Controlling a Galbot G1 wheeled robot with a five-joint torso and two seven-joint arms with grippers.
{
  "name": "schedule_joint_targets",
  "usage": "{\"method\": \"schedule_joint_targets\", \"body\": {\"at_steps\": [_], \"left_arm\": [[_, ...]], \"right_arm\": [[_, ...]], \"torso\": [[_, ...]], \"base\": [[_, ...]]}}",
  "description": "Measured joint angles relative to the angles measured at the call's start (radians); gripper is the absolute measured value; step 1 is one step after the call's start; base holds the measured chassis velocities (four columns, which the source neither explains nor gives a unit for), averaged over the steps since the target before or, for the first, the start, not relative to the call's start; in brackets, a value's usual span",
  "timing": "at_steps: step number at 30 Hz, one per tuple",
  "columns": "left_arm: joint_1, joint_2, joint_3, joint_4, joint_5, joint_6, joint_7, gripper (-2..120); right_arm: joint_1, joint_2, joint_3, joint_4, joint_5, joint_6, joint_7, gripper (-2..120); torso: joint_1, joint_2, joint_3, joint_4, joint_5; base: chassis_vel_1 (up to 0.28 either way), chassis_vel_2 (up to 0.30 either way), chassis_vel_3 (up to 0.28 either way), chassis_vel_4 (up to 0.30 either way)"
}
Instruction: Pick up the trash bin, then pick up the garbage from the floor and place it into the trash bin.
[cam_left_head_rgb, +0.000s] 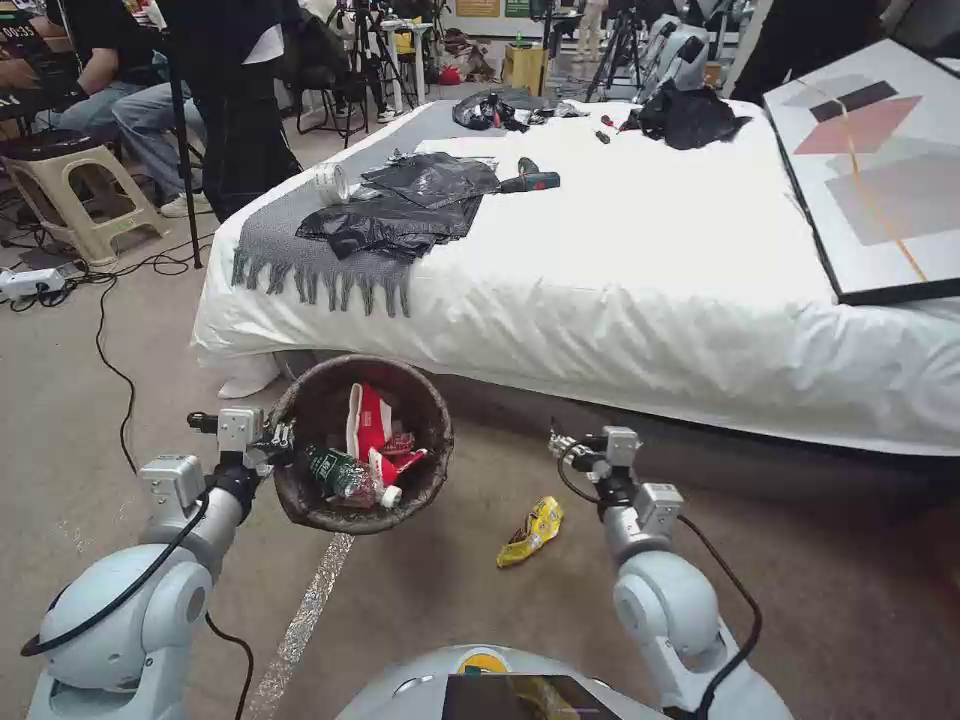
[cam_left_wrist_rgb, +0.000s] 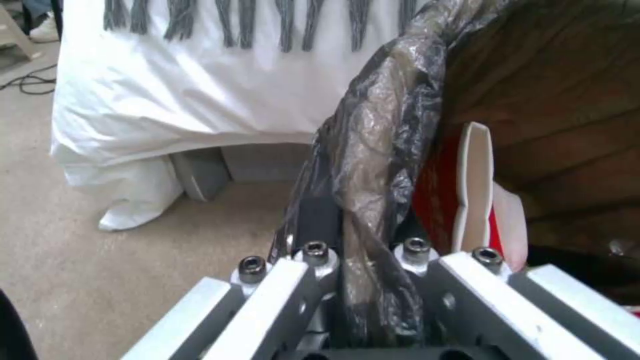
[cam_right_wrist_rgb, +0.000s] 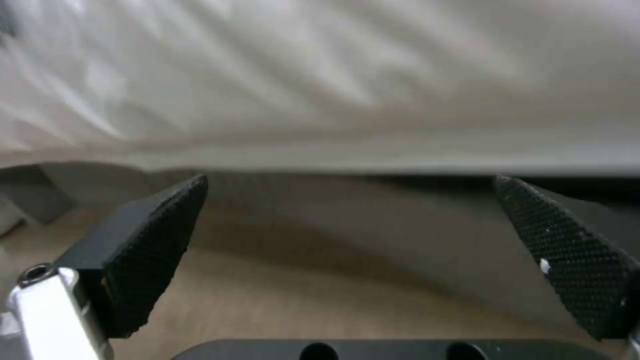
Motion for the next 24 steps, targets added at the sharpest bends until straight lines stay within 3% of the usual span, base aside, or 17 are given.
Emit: {"method": "schedule_joint_targets", "body": {"at_steps": [4, 14, 24], "left_arm": [[0.001, 0.0, -0.003, -0.001, -0.001, 0.0, 0.0, 3], [0.001, -0.005, -0.003, -0.003, 0.0, 0.0, -0.001, 3], [0.0, -0.006, 0.002, -0.003, 0.002, 0.001, -0.006, 3]], "right_arm": [[0.05, 0.001, -0.037, -0.056, 0.084, -0.04, 0.054, 100], [0.132, 0.026, -0.068, -0.253, 0.121, -0.06, 0.09, 100], [0.183, 0.04, -0.075, -0.375, 0.209, -0.095, 0.138, 100]], "torso": [[0.0, 0.0, 0.0, 0.0, 0.0], [0.0, 0.0, 0.0, 0.0, 0.0], [0.0, 0.0, 0.0, -0.0001, 0.0]], "base": [[0.0, 0.0, 0.0, 0.0], [0.0, 0.0, 0.0, 0.0], [0.0, 0.0, 0.0, 0.0]]}}
